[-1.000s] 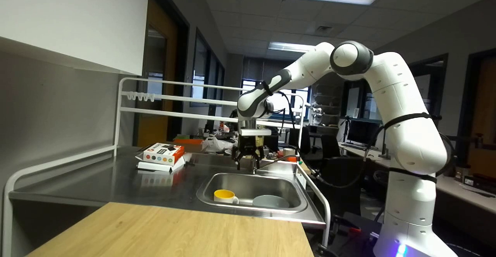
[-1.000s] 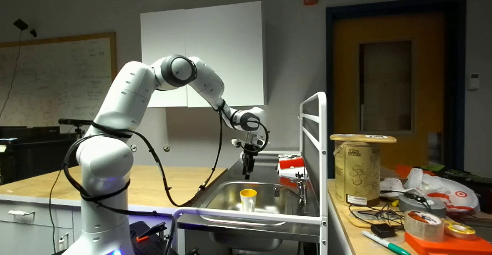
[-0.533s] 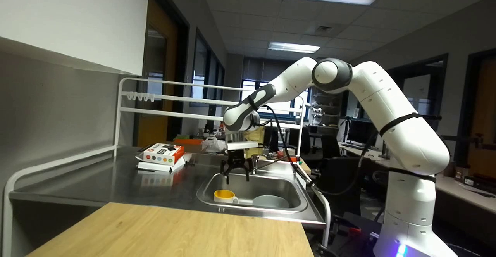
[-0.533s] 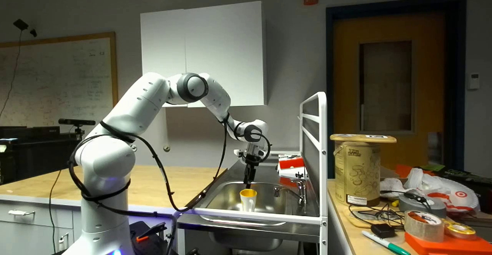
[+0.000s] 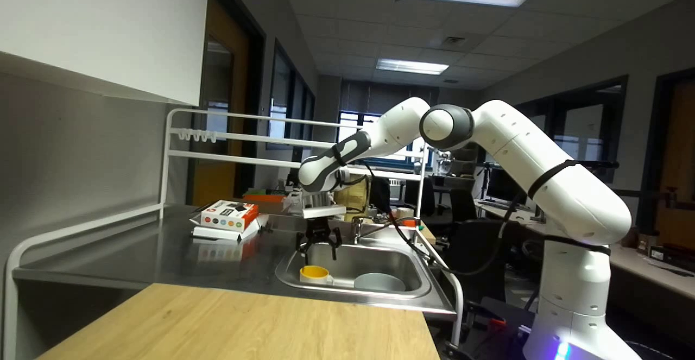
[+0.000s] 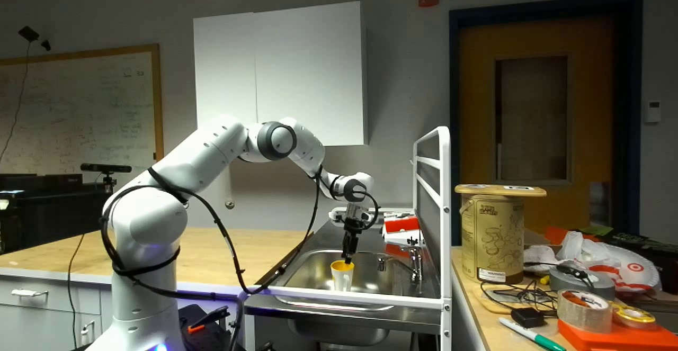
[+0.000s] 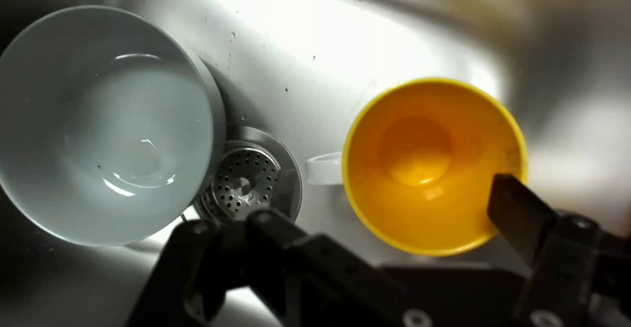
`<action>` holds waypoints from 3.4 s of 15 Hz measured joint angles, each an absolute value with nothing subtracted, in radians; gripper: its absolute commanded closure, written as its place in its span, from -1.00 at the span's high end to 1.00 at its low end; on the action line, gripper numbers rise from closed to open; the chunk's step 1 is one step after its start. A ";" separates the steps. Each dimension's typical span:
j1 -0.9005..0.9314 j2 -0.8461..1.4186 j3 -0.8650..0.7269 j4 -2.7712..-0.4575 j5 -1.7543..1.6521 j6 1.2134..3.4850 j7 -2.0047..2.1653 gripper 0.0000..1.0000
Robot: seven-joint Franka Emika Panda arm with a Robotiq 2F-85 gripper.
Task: Pick the cup in the sink and put it on the counter
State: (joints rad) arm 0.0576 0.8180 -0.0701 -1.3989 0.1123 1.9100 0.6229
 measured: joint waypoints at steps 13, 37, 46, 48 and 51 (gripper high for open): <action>0.039 0.995 -0.082 -1.200 0.117 1.797 0.638 -0.28; 0.041 0.958 -0.093 -1.144 0.130 1.746 0.640 -0.90; 0.043 0.752 -0.092 -1.353 0.160 1.843 0.640 -0.91; 0.037 0.692 -0.093 -1.437 0.169 1.886 0.640 -0.91; 0.026 0.599 -0.096 -1.573 0.173 1.958 0.640 -0.91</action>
State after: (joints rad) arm 0.0257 0.5986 -0.0962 -1.5727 0.1726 1.9583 0.6399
